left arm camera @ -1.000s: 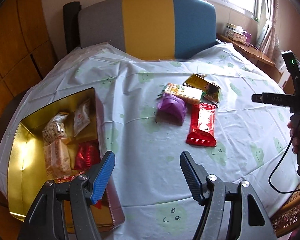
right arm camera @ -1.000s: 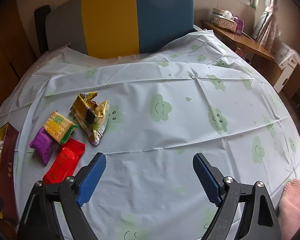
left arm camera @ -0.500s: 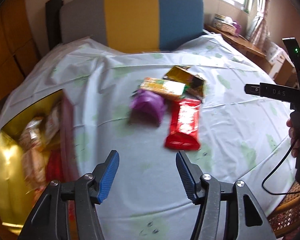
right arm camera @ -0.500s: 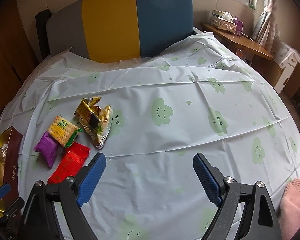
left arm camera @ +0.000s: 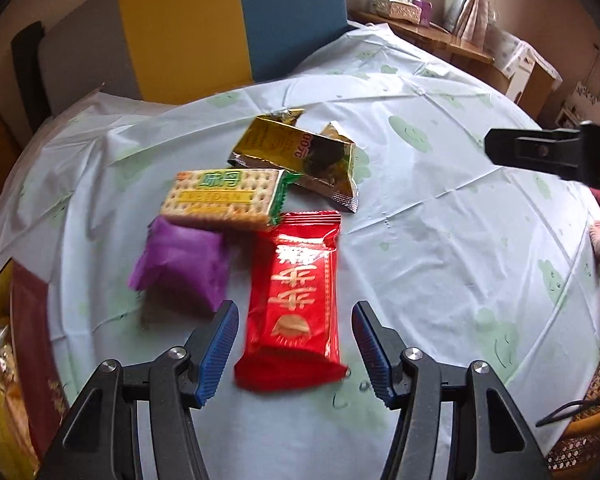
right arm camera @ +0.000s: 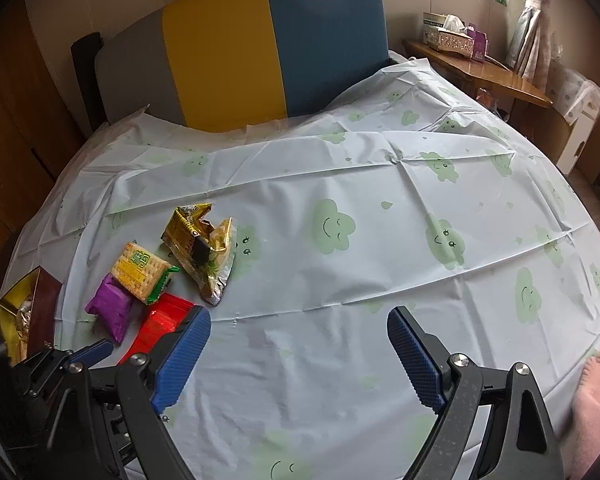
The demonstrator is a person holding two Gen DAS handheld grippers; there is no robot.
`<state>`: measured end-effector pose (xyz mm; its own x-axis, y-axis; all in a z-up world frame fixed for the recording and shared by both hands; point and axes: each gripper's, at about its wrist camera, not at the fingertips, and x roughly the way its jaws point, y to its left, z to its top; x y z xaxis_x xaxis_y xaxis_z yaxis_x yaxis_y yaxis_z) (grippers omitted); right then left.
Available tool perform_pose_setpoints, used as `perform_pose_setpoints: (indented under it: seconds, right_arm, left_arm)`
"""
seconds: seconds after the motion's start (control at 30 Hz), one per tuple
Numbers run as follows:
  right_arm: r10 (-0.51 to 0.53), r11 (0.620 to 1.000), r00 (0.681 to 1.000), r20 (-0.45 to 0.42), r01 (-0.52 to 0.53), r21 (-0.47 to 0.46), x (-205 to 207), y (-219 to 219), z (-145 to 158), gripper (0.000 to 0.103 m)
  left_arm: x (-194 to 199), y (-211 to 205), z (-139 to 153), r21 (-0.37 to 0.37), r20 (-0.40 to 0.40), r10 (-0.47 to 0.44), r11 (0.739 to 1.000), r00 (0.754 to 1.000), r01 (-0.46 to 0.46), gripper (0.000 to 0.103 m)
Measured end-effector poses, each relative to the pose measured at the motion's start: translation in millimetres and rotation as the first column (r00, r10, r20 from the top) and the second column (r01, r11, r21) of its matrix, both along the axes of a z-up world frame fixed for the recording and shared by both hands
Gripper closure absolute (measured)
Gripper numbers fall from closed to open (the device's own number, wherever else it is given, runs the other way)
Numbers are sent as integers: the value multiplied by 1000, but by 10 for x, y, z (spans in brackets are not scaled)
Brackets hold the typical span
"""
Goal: Organize snacks
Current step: 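Grasp the red wrapped cake packet with the left gripper, then hold the red cake packet with the left gripper while the right gripper approaches the cracker packet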
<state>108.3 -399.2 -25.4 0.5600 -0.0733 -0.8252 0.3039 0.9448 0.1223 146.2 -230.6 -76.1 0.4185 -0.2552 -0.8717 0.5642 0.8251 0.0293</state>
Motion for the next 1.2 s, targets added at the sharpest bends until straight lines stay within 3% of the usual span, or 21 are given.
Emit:
perform_pose_setpoints:
  seconds: [0.13, 0.27, 0.3, 0.43, 0.73, 0.93, 1.2]
  right_arm:
    - [0, 999, 1000, 1, 0, 36, 16, -15, -8, 12]
    - [2, 999, 1000, -2, -2, 32, 16, -4, -10, 12]
    - [3, 999, 1000, -3, -3, 32, 15, -2, -11, 12]
    - [1, 1000, 1000, -8, 0, 20, 7, -2, -18, 12]
    - [-1, 999, 999, -35, 0, -34, 4, 28, -66, 12]
    - [5, 997, 998, -57, -9, -77, 2, 72, -116, 12]
    - [6, 995, 996, -88, -15, -101, 22, 105, -186, 12]
  left_arm:
    - [97, -141, -149, 63, 18, -1, 998, 1000, 0, 43]
    - [30, -131, -178, 12, 29, -26, 1000, 999, 25, 62]
    - [-4, -121, -171, 10, 35, -21, 1000, 999, 21, 63]
    - [-227, 79, -154, -25, 14, 5, 1000, 1000, -5, 64]
    - [-727, 578, -171, -51, 78, 42, 998, 996, -38, 62]
    - [-841, 599, -207, -59, 153, 31, 998, 988, -22, 62]
    - [-893, 632, -233, -86, 194, 43, 996, 980, -27, 62]
